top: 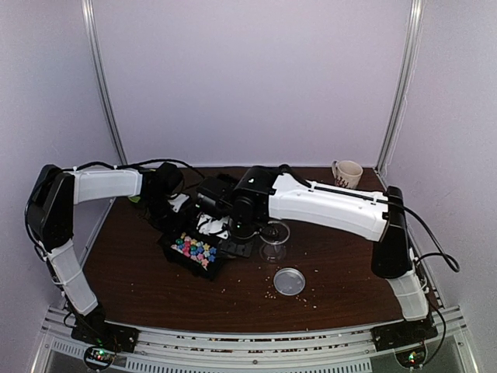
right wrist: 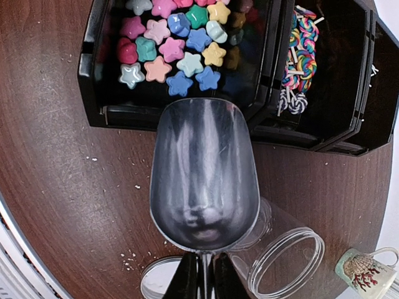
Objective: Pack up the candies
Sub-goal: Scoop the fake candies from the storage box.
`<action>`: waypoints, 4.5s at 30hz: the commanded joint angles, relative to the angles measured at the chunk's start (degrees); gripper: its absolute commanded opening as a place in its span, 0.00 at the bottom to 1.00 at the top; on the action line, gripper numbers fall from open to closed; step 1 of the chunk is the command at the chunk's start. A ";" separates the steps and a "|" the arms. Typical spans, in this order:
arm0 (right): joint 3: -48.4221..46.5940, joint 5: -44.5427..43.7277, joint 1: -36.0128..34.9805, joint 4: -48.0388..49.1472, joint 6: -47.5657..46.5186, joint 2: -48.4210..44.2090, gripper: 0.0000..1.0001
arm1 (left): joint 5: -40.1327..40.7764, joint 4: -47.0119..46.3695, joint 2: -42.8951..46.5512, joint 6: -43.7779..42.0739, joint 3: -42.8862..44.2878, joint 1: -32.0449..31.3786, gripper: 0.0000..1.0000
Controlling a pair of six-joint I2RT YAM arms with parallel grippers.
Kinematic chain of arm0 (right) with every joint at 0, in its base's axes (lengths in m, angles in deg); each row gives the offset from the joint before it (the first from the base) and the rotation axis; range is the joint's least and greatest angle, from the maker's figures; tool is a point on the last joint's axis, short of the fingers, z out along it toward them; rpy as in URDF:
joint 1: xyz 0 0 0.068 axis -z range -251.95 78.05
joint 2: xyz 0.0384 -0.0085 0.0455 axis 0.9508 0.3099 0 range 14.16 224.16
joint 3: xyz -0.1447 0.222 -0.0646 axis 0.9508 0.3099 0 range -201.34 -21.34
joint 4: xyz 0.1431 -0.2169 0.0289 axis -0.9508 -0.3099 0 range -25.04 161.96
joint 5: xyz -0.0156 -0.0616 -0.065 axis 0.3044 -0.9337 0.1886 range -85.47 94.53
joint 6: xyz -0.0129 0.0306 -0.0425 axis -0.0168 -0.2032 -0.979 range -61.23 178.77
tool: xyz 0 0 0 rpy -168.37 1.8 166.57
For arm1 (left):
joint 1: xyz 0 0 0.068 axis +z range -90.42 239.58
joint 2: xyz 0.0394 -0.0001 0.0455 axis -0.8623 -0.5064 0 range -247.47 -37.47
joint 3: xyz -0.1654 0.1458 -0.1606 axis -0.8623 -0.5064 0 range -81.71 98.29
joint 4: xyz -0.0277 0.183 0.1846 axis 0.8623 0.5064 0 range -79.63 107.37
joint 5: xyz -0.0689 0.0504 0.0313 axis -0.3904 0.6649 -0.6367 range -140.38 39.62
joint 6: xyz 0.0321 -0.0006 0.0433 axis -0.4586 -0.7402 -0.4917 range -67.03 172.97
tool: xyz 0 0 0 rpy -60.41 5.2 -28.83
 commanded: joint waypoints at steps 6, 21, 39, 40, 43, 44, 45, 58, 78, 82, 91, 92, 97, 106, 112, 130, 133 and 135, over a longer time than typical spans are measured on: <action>-4.41 -3.45 -1.20 -3.20 -2.54 4.53 0.00 | 0.38 -4.69 5.27 -1.44 3.75 -1.73 0.00; -10.68 -4.83 -3.96 3.54 -5.56 12.92 0.00 | 4.20 -4.59 7.97 -2.40 4.02 -5.26 0.00; 4.77 7.78 -3.44 26.16 0.17 13.03 0.00 | 2.30 -8.13 12.95 5.49 -0.92 -6.71 0.00; 6.71 8.83 -3.34 28.03 -0.18 12.33 0.00 | 2.00 -9.01 13.21 5.34 -1.58 -6.67 0.00; 12.64 9.89 -3.29 32.95 -1.34 9.92 0.00 | 1.96 -10.20 13.20 4.69 -2.47 -6.73 0.00; 14.17 10.00 -3.27 34.38 -1.70 9.20 0.00 | 1.85 -10.18 13.10 4.51 -2.55 -6.68 0.00; 15.66 10.07 -3.14 35.84 -1.84 8.47 0.00 | 1.82 -10.17 12.97 4.45 -2.64 -6.72 0.00; 37.38 15.12 0.87 57.35 1.72 -4.65 0.00 | -1.74 -11.49 13.10 5.69 -3.63 -4.38 0.00; 35.39 11.56 1.46 62.18 5.40 -9.10 0.00 | -4.89 -10.84 9.55 5.74 -3.41 -5.66 0.00; 36.59 10.72 2.19 64.65 7.23 -10.92 0.00 | -4.35 -10.47 9.06 5.60 -3.28 -6.08 0.00; 39.64 11.87 3.21 69.95 8.83 -15.42 0.00 | -4.74 -10.39 8.11 5.53 -3.08 -6.23 0.00; 39.46 12.09 3.17 69.79 8.91 -15.30 0.00 | -4.77 -10.38 8.08 5.56 -3.10 -6.29 0.00; 39.52 12.72 3.21 70.51 9.50 -15.29 0.00 | -5.30 -10.28 7.57 5.32 -2.94 -6.52 0.00; 40.46 14.25 3.48 72.90 10.82 -16.95 0.00 | -5.56 -10.18 7.29 5.25 -2.66 -6.84 0.00; 40.14 10.11 3.65 68.57 8.71 -17.03 0.00 | -4.43 -9.99 7.96 5.24 -2.75 -6.91 0.00; 48.26 10.78 3.74 61.33 -1.11 -25.26 0.00 | -0.90 -9.52 9.33 5.46 -2.80 -6.70 0.00; 48.81 12.66 3.74 59.25 -2.49 -26.27 0.00 | -0.70 -9.55 9.40 5.39 -2.75 -6.64 0.00; 49.35 13.70 3.74 58.12 -3.32 -27.01 0.00 | -0.85 -9.53 9.34 5.34 -2.75 -6.62 0.00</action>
